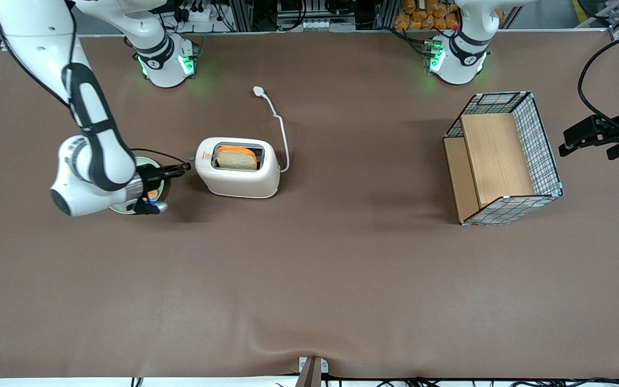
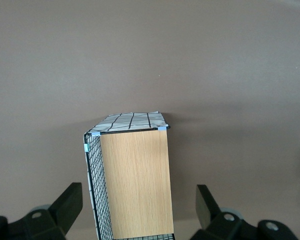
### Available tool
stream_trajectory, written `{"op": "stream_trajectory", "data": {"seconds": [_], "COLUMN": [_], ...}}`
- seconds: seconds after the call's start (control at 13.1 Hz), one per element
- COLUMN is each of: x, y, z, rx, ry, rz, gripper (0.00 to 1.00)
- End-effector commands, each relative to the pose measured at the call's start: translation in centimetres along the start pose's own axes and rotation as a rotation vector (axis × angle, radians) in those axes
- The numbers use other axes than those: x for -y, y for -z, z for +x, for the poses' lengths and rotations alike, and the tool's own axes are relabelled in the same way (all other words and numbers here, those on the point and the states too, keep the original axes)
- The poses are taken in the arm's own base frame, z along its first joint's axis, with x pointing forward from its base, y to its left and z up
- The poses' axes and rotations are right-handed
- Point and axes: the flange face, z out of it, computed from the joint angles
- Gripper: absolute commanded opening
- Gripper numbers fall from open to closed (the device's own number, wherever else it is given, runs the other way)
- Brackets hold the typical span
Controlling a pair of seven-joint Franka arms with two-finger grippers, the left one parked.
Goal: Press toaster button with right arm
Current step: 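Lift the right gripper off the lever and pull it back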
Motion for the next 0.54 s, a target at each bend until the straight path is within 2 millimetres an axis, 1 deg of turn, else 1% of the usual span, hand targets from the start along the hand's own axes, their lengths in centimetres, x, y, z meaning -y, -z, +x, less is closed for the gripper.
{"op": "stream_trajectory", "data": {"seconds": [0.0,0.08,0.31,0.46], "x": [0.8,0.6,2.9,4.9], "y": [5.6,7.4,13.0,17.2], "z": [-1.6,-2.3,-4.4,-6.3], "rx": [-0.061,-0.094,-0.157,-0.219], "ry": [0.039,0.042,0.102,0.14], "rz": [-0.057,-0.072,-0.196,-0.257], "gripper": [0.71,1.0,1.0,1.0]}}
